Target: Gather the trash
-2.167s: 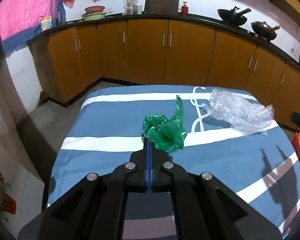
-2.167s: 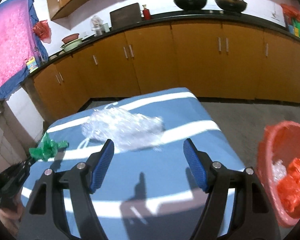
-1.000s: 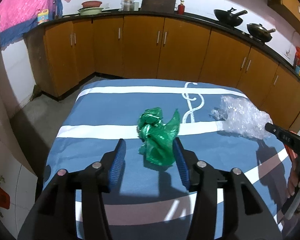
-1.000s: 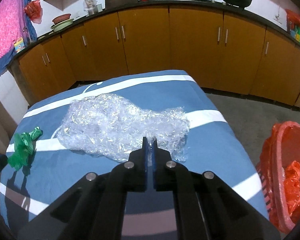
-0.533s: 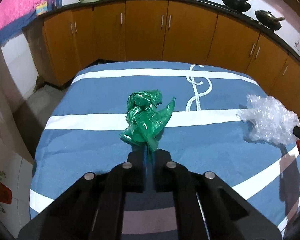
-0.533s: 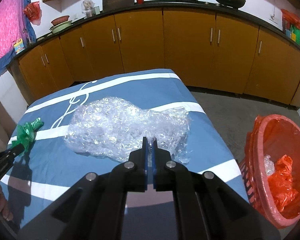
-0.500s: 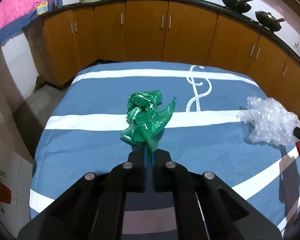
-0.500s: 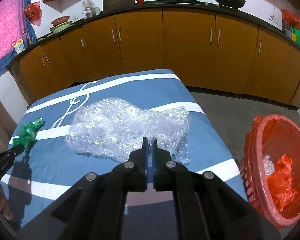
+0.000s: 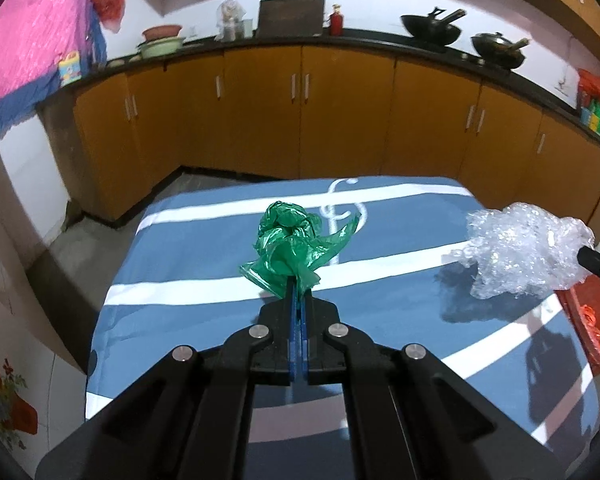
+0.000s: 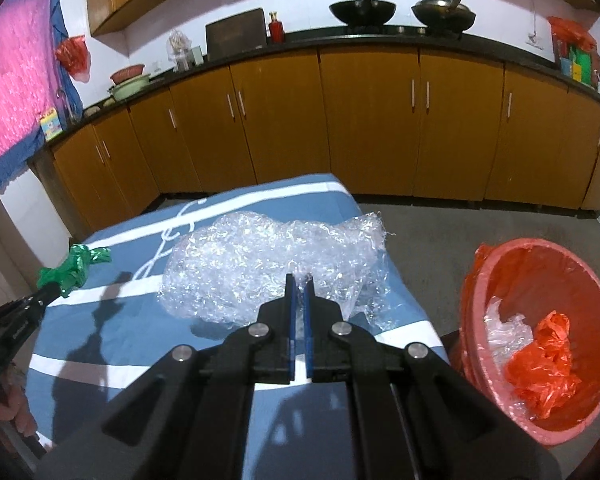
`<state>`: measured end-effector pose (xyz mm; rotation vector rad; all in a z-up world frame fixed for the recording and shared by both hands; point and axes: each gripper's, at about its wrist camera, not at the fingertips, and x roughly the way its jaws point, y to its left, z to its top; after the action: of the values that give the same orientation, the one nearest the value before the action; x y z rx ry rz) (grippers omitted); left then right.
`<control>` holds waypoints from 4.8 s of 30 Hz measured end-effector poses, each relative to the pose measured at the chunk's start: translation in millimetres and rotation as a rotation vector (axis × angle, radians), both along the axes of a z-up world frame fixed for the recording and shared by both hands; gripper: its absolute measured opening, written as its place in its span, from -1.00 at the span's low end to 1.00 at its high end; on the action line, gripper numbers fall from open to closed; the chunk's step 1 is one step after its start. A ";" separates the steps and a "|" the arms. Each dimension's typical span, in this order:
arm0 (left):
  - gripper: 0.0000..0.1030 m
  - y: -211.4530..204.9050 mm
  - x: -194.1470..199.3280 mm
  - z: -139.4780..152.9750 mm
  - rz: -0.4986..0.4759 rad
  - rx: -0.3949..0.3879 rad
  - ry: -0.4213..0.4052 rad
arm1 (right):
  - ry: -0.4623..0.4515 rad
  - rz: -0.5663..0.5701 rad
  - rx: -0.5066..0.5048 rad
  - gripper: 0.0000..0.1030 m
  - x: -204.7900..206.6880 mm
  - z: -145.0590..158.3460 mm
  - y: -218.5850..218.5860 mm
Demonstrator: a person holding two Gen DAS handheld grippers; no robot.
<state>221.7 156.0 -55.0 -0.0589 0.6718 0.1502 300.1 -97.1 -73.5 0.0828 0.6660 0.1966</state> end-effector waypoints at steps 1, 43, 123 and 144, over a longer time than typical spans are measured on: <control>-0.98 -3.0 -0.3 2.0 -0.005 0.001 -0.004 | -0.006 -0.001 0.002 -0.91 -1.8 3.6 -1.7; -0.98 -238.7 7.7 46.2 -0.432 -0.034 -0.086 | -0.137 -0.387 0.012 -0.91 -74.6 58.9 -229.4; 0.96 -165.7 -191.7 56.3 -0.212 0.062 -0.312 | -0.304 -0.389 -0.146 0.92 -279.6 59.7 -137.0; 0.96 -155.3 -211.9 49.1 -0.195 0.055 -0.322 | -0.331 -0.385 -0.169 0.92 -299.5 62.0 -126.5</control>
<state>9.8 0.7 -5.9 0.0356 0.3485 -0.0293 0.6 -223.7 -11.5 0.0142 0.3243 -0.2137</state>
